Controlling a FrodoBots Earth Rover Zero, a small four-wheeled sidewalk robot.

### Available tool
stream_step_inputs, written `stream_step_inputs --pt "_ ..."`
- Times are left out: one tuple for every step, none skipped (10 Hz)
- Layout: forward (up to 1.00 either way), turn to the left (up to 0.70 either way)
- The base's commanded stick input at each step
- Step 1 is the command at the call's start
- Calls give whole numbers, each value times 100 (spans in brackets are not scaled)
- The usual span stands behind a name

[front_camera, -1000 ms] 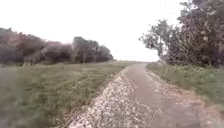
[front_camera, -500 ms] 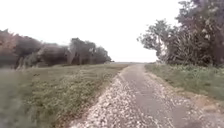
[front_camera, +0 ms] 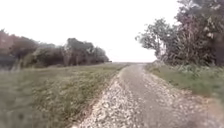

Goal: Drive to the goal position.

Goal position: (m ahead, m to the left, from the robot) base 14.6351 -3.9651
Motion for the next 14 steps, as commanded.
stream_step_inputs --pt "70 -14" --pt "70 -14" --pt "70 -14" --pt "70 -14" --pt "70 -14" --pt "70 -14" --pt "70 -14" --pt "70 -14" --pt "70 -14" --pt "70 -14" --pt "70 -14" --pt "70 -14" --pt "70 -14" --pt "70 -14"
